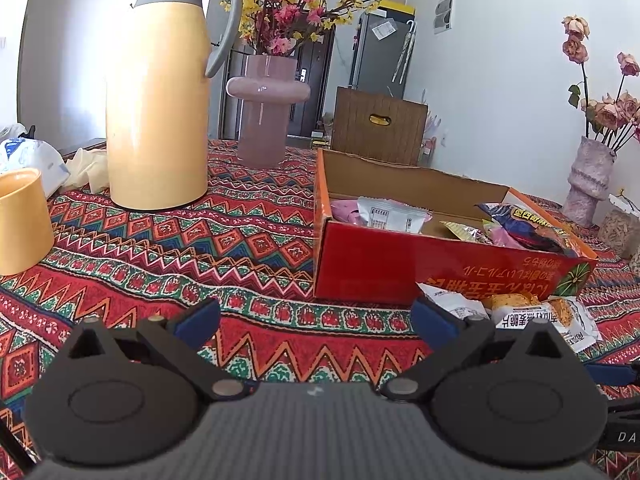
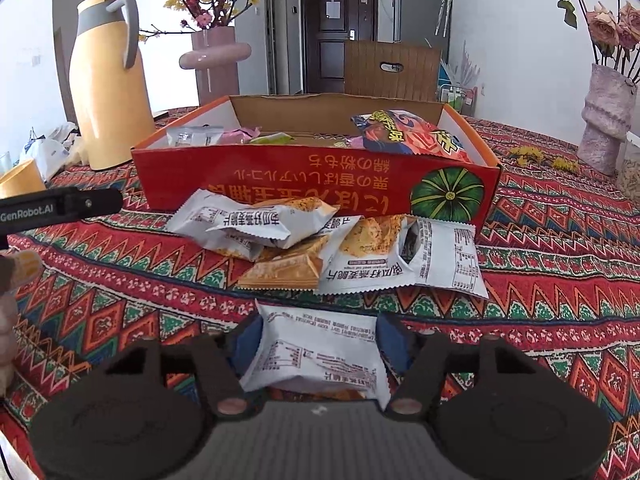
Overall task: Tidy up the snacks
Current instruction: 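Lower the right gripper onto a white packet and grasp it, then grasp another white packet with the left gripper while the right holds its packet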
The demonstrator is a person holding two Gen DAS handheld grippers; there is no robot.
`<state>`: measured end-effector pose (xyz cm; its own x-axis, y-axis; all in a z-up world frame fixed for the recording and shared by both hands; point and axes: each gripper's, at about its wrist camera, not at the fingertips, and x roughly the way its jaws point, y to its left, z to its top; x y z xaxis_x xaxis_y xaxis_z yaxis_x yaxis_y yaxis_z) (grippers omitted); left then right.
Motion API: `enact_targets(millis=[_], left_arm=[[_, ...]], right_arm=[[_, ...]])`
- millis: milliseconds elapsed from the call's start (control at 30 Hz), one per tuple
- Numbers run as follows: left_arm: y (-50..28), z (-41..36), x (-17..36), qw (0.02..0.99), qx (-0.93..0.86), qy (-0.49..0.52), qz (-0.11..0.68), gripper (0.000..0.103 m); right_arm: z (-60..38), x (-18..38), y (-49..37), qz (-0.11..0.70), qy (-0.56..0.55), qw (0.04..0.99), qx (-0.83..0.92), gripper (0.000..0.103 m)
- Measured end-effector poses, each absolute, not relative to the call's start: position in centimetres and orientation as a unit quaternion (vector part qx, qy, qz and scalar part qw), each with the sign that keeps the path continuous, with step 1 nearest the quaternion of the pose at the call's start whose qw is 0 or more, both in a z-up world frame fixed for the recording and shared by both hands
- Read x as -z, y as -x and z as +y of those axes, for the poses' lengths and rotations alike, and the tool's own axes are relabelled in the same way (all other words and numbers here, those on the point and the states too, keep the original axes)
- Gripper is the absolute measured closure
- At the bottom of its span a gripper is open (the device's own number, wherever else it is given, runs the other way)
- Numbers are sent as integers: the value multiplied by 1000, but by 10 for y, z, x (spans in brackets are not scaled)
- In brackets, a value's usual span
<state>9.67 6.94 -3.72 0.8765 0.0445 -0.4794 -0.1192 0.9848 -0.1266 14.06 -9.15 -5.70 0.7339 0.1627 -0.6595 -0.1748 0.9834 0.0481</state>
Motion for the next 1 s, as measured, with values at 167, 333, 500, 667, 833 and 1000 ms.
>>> enact_targets(millis=[167, 333, 500, 667, 833, 1000], left_arm=[[-98, 70, 38, 965, -44, 75, 248, 0], [-99, 70, 38, 964, -46, 74, 252, 0], [-100, 69, 39, 963, -49, 72, 254, 0], [-101, 69, 39, 963, -51, 70, 256, 0], [-103, 69, 40, 962, -55, 69, 258, 0], [-104, 69, 40, 961, -58, 67, 260, 0]], right_arm=[[-103, 55, -137, 348, -12, 933, -91, 62], [-115, 55, -133, 339, -27, 936, -86, 63], [-129, 49, -132, 320, -34, 944, -70, 63], [-144, 44, -133, 302, -39, 951, -51, 63], [-161, 41, -143, 284, -52, 957, -34, 63], [-170, 40, -156, 268, -61, 961, -26, 63]])
